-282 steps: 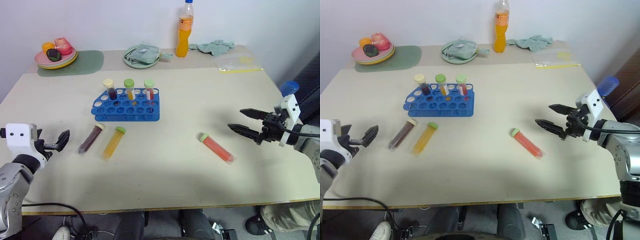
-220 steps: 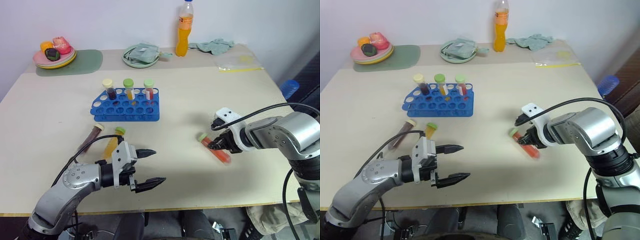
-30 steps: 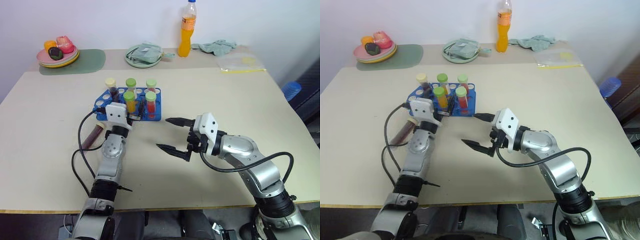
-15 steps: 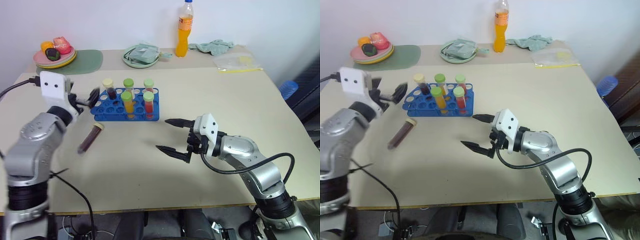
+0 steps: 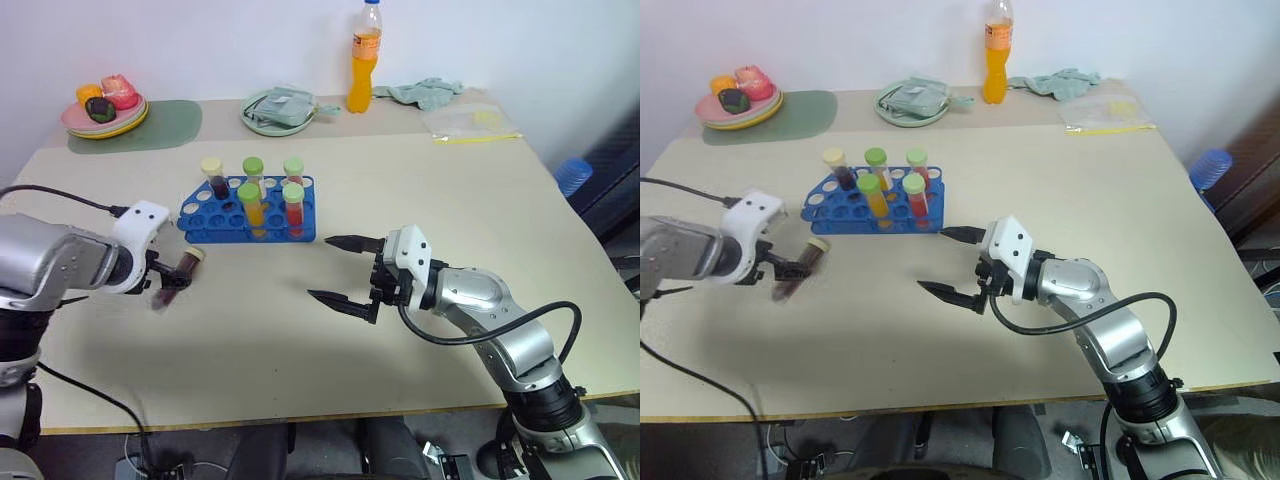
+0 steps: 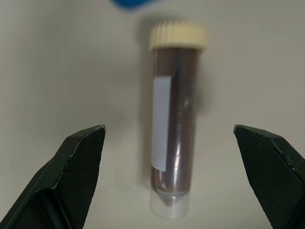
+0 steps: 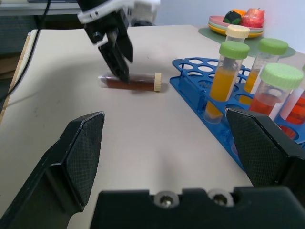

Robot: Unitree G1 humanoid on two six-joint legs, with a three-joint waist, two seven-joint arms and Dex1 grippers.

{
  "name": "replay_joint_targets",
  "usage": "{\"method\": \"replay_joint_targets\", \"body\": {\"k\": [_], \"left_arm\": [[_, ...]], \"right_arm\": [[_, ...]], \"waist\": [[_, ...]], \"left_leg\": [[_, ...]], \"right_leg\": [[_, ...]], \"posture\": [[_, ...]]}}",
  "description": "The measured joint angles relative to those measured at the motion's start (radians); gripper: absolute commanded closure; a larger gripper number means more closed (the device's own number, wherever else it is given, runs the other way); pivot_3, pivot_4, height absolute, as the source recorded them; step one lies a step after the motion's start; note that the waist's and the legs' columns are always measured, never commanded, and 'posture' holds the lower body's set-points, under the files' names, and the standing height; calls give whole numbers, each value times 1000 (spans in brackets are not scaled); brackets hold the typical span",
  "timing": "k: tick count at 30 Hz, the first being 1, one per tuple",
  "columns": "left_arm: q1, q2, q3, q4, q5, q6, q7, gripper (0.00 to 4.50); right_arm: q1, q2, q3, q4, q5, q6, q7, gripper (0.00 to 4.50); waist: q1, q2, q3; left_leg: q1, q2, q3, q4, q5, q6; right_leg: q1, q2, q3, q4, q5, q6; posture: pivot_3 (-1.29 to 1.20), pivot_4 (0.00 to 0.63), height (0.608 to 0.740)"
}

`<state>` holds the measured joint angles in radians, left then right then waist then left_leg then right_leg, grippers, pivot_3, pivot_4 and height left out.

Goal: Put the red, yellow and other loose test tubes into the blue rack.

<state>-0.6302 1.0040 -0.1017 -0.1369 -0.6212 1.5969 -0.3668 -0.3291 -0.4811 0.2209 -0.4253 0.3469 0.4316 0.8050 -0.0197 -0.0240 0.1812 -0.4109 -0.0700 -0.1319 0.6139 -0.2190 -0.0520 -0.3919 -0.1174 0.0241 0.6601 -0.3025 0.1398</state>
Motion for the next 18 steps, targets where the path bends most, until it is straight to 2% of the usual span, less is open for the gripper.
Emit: {"method": "replay_joint_targets", "body": {"k": [3, 8, 9, 14, 18], "left_arm": [[-6, -27, -29, 48, 36, -17, -4, 958], [-30, -47, -43, 91, 68, -41, -34, 3498], [-34, -48, -43, 97, 72, -43, -43, 3728], [-19, -47, -18, 100, 104, -64, -43, 3733], [77, -67, 149, 97, 187, -234, 39, 3733]], "right_arm": [[9, 6, 1, 0, -7, 0, -16, 0], [15, 14, 1, -1, -10, 0, -35, 0], [15, 16, 1, -1, -10, 0, -37, 0], [16, 17, 1, -2, -10, 0, -43, 0], [26, 14, 0, -3, -10, -1, -42, 0]], "waist": [[2, 0, 0], [1, 0, 0], [0, 0, 0], [-1, 0, 0], [0, 0, 0]], "left_leg": [[0, 0, 0, 0, 0, 0], [0, 0, 0, 0, 0, 0], [0, 0, 0, 0, 0, 0], [0, 0, 0, 0, 0, 0], [-1, 0, 0, 0, 0, 0]], "right_leg": [[0, 0, 0, 0, 0, 0], [0, 0, 0, 0, 0, 0], [0, 0, 0, 0, 0, 0], [-1, 0, 0, 0, 0, 0], [-2, -1, 1, 1, 0, 0]], "posture": [[0, 150, 740], [0, 150, 740], [0, 150, 740], [0, 150, 740], [0, 150, 740]]}}
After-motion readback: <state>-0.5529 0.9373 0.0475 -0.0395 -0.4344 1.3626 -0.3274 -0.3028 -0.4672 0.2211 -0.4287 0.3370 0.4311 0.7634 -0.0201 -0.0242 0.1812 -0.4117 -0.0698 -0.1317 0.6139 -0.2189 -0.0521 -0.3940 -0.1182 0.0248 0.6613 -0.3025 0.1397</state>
